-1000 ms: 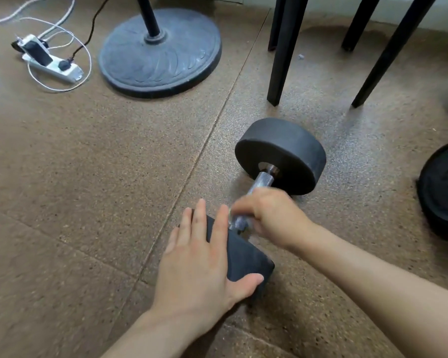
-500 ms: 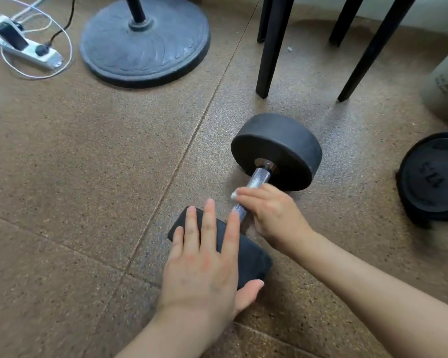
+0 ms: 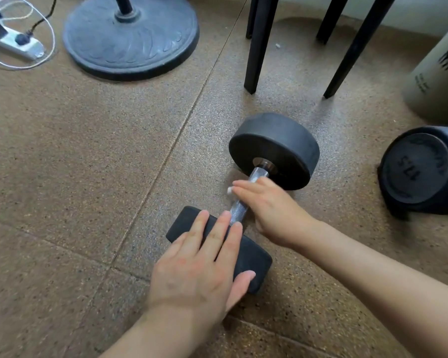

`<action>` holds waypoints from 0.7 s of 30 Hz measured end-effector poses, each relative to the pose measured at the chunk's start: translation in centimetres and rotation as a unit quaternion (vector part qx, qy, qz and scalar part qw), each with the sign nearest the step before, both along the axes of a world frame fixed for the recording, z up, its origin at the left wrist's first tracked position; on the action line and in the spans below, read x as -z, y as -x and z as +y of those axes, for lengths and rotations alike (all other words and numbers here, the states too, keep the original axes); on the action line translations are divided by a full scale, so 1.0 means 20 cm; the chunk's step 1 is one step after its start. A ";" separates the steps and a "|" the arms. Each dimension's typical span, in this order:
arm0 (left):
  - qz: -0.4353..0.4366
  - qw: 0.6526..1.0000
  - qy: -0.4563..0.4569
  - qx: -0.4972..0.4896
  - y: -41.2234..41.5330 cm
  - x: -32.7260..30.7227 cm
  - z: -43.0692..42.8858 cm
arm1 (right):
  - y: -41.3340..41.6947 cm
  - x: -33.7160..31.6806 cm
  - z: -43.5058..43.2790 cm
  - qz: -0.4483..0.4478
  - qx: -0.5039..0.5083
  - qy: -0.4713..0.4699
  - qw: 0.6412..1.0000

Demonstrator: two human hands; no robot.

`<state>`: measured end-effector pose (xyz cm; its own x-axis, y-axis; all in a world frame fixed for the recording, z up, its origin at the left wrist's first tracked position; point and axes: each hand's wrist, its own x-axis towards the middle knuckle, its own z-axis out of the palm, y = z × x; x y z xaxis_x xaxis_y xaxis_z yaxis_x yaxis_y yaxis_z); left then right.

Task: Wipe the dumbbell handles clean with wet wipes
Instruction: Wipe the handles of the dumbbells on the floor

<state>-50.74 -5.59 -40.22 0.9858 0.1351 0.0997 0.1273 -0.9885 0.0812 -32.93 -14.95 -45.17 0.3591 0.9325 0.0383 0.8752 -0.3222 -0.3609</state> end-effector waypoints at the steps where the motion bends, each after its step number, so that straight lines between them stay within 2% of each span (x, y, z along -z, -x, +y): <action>1: 0.003 1.000 -0.001 0.001 0.00 0.00 0.00 | 0.01 -0.03 -0.03 0.010 -0.044 0.020 0.999; 3: 0.007 1.000 -0.005 0.001 0.00 0.00 0.00 | -0.06 -0.10 -0.05 0.014 -0.075 0.018 0.997; 7: 0.019 1.000 -0.008 -0.007 -0.01 -0.02 0.00 | -0.15 -0.14 0.03 -0.032 -0.056 0.059 0.996; 11: 0.021 1.000 -0.006 -0.012 -0.01 -0.02 0.01 | -0.12 -0.10 0.03 0.019 0.015 0.062 0.998; 15: 0.012 1.000 -0.002 -0.018 0.00 -0.01 0.02 | 0.01 0.01 0.02 0.021 0.144 -0.088 0.985; 17: 0.009 1.000 0.005 -0.022 0.00 -0.01 0.03 | 0.01 0.06 0.05 0.011 0.231 -0.171 0.958; 19: 0.005 1.000 0.010 -0.026 0.00 -0.01 0.03 | -0.03 0.09 0.09 0.023 0.346 -0.228 0.910; 20: 0.002 1.000 0.012 -0.026 0.00 -0.01 0.03 | -0.02 0.09 0.10 0.029 0.381 -0.244 0.891; 21: -0.002 1.000 0.014 -0.027 0.00 -0.01 0.03 | 0.02 0.09 0.10 0.038 0.379 -0.253 0.889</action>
<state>-50.82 -4.93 -40.10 0.9767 0.1908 0.0987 0.1800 -0.9776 0.1087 -33.30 -12.96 -46.98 0.8967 0.2920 0.3326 0.4426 -0.5882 -0.6768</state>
